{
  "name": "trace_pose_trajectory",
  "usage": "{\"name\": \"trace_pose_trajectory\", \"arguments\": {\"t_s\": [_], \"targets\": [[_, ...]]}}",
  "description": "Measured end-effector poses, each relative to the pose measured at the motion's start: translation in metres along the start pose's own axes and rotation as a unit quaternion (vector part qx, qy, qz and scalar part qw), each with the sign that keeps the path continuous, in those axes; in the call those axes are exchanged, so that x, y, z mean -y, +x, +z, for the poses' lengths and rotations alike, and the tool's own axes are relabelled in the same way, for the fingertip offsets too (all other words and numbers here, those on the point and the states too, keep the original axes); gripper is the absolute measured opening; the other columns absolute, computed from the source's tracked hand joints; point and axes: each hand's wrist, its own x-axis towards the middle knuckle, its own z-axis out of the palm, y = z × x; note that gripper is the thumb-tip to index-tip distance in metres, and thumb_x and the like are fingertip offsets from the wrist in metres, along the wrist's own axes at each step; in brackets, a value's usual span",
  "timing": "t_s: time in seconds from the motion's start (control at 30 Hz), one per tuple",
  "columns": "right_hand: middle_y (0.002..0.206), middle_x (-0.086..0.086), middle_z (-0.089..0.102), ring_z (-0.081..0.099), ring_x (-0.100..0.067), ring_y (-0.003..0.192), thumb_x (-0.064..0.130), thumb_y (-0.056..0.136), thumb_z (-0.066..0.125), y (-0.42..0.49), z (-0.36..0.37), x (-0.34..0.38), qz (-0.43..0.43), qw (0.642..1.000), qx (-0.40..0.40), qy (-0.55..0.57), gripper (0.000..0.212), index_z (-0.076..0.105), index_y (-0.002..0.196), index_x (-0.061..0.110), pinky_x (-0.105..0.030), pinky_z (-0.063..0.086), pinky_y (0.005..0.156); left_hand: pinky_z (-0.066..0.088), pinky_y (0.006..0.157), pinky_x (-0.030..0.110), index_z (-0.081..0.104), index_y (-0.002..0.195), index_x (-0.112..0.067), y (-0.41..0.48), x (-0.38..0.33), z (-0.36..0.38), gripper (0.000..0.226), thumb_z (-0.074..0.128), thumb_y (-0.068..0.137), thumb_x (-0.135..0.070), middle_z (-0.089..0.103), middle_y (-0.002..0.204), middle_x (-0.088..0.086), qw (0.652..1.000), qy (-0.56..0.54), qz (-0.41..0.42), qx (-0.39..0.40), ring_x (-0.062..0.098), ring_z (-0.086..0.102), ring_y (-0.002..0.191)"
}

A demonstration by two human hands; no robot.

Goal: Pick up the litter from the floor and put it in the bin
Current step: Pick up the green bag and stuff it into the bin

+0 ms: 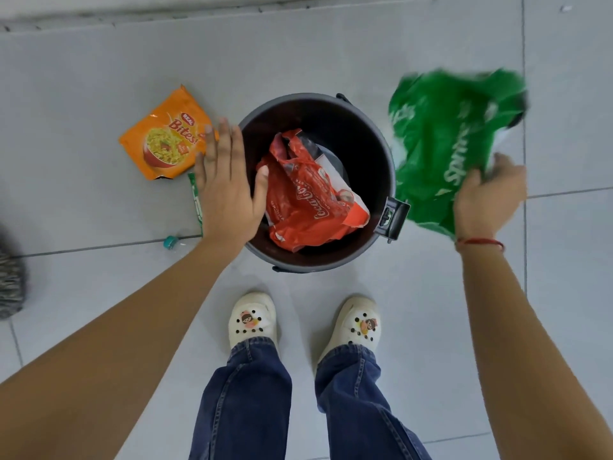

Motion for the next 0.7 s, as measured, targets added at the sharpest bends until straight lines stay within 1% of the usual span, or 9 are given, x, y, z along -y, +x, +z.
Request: {"name": "trace_pose_trajectory", "arguments": {"t_s": [0.03,0.1,0.17,0.27,0.33,0.4,0.47,0.53,0.7], "targets": [[0.114,-0.02,0.057,0.054,-0.025,0.105,0.011,0.087,0.046,-0.008,-0.022,0.012,-0.04,0.998,-0.049,0.008,0.037,0.055,0.121,0.0,-0.026,0.04,0.085,0.009,0.118,0.047,0.016,0.149,-0.006,0.0,0.0,0.0,0.062,0.027,0.1,-0.042,0.014,0.158,0.015,1.0,-0.003,0.0,0.002,0.031,0.007,0.146],[0.101,-0.02,0.056,0.051,-0.009,0.089,0.015,0.083,0.044,-0.026,-0.057,0.033,-0.107,0.985,-0.122,0.062,0.04,0.057,0.117,-0.001,-0.012,0.033,0.074,0.007,0.118,0.046,0.015,0.149,-0.006,0.001,0.0,0.0,0.061,0.026,0.1,-0.041,0.013,0.158,0.014,1.0,-0.017,0.0,0.007,0.03,0.005,0.146],[0.092,-0.02,0.056,0.048,-0.008,0.081,0.014,0.08,0.047,-0.051,-0.078,0.054,-0.17,0.968,-0.141,0.116,0.04,0.058,0.115,-0.003,-0.006,0.03,0.072,0.008,0.119,0.046,0.015,0.15,-0.007,0.001,0.002,0.0,0.06,0.024,0.1,-0.04,0.012,0.159,0.013,0.999,-0.04,-0.002,0.009,0.029,0.004,0.146],[0.083,-0.012,0.045,0.044,-0.019,0.079,0.005,0.08,0.053,-0.098,-0.083,0.076,-0.239,0.955,-0.104,0.138,0.044,0.052,0.122,-0.007,-0.018,0.03,0.07,0.008,0.119,0.046,0.017,0.149,-0.007,-0.001,0.005,-0.002,0.057,0.027,0.1,-0.034,0.013,0.158,0.012,0.995,-0.1,-0.003,0.002,0.027,0.004,0.146],[0.084,-0.015,0.051,0.047,-0.018,0.079,0.0,0.078,0.054,-0.123,-0.069,0.085,-0.247,0.957,-0.048,0.145,0.05,0.048,0.127,-0.006,-0.019,0.033,0.07,0.01,0.119,0.046,0.019,0.149,-0.006,-0.002,0.006,-0.002,0.054,0.03,0.1,-0.027,0.015,0.158,0.013,0.99,-0.142,-0.003,-0.007,0.026,0.005,0.146],[0.101,-0.017,0.061,0.055,-0.023,0.09,-0.002,0.078,0.055,-0.139,-0.038,0.084,-0.227,0.967,0.039,0.112,0.057,0.042,0.133,-0.001,-0.024,0.04,0.077,0.01,0.119,0.044,0.022,0.148,-0.005,-0.003,0.007,-0.002,0.052,0.031,0.1,-0.023,0.017,0.157,0.014,0.986,-0.167,-0.012,-0.013,0.026,0.007,0.146],[0.112,-0.014,0.059,0.056,-0.027,0.096,-0.004,0.081,0.053,-0.145,0.002,0.077,-0.206,0.972,0.1,0.043,0.064,0.033,0.141,0.005,-0.035,0.048,0.079,0.011,0.118,0.043,0.023,0.147,-0.003,-0.003,0.007,-0.001,0.051,0.03,0.099,-0.021,0.019,0.157,0.015,0.986,-0.167,-0.02,-0.017,0.027,0.009,0.146],[0.106,-0.015,0.056,0.055,-0.028,0.089,-0.009,0.084,0.046,-0.143,0.039,0.069,-0.202,0.972,0.122,-0.017,0.069,0.02,0.146,0.005,-0.038,0.049,0.068,0.012,0.118,0.043,0.022,0.147,-0.002,-0.004,0.005,0.0,0.052,0.03,0.099,-0.021,0.018,0.156,0.016,0.987,-0.156,-0.019,-0.017,0.028,0.01,0.145],[0.116,-0.017,0.051,0.055,-0.029,0.095,-0.004,0.087,0.045,-0.128,0.106,0.063,-0.195,0.957,0.111,-0.182,0.071,0.007,0.146,-0.004,-0.036,0.051,0.065,0.006,0.117,0.035,0.02,0.147,-0.002,-0.006,0.004,0.001,0.054,0.03,0.099,-0.025,0.016,0.157,0.016,0.992,-0.127,-0.014,-0.02,0.027,0.009,0.146]]}}
